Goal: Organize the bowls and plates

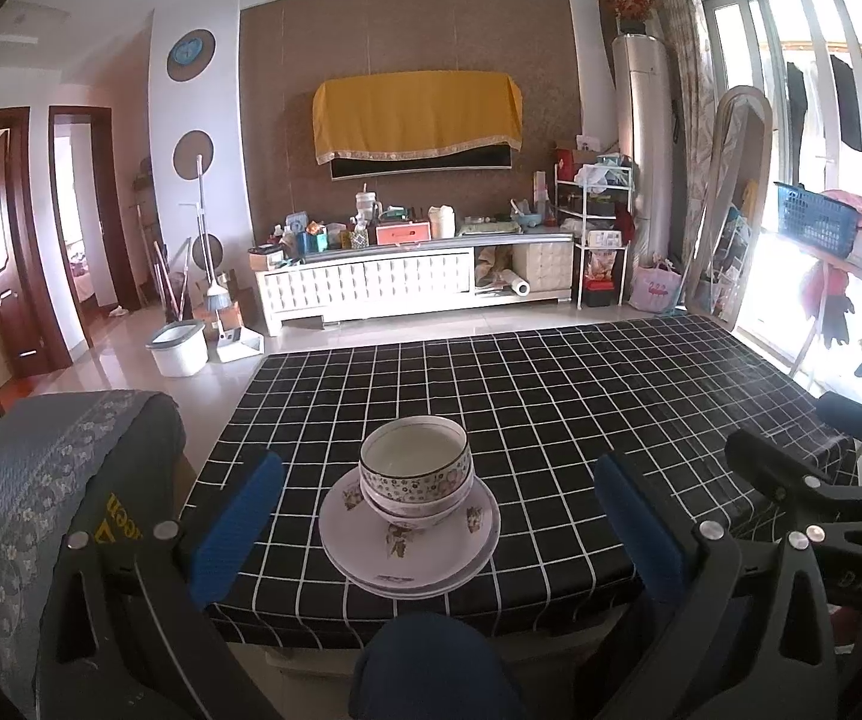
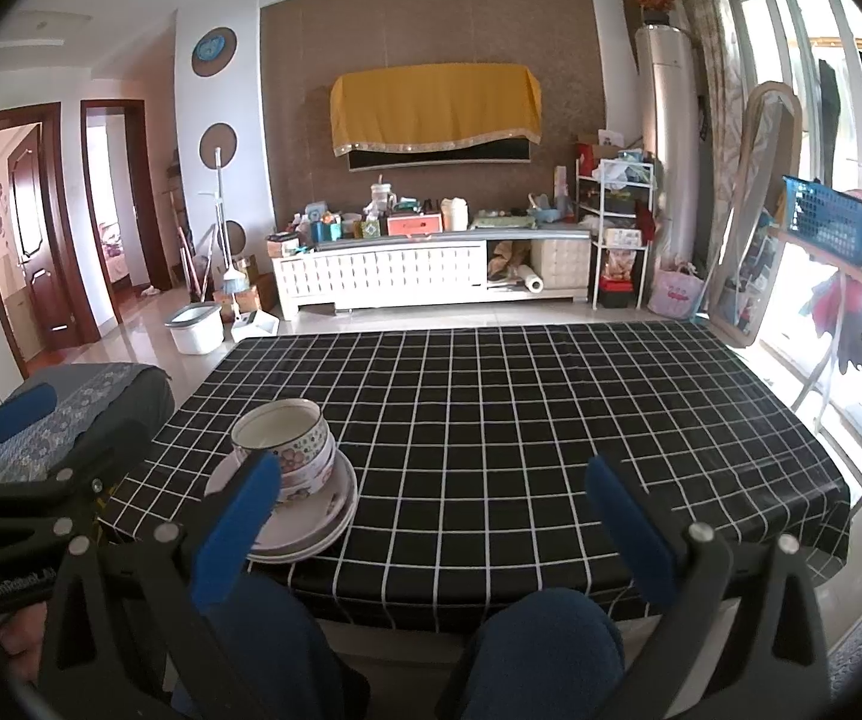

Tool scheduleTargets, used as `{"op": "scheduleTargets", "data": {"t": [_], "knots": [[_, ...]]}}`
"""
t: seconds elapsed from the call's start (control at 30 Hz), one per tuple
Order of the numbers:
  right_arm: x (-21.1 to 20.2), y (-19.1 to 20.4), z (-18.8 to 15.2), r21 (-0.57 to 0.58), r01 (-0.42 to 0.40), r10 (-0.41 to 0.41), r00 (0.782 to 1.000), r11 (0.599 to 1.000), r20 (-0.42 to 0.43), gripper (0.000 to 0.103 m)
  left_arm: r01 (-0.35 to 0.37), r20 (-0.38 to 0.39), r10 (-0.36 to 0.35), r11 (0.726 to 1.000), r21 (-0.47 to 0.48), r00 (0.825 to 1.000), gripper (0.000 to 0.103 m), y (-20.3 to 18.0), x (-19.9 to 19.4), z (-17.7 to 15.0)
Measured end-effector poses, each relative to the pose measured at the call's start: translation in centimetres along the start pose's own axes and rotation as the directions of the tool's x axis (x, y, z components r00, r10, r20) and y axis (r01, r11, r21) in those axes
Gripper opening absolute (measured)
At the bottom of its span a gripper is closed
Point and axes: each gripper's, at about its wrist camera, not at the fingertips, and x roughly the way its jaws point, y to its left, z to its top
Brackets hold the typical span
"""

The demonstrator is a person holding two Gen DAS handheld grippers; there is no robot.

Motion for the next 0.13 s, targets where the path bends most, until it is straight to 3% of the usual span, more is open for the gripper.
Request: {"op": "scheduleTargets", "data": {"t": [0.13], "knots": [[-0.01,0.02,0.0,0.001,-0.001,0.001,1.0,1.0,0.001,0.103,0.003,-0.001,-0.003,1.0,-0.004,1.0,0.103,-0.06,-0.09,-0.08]]}}
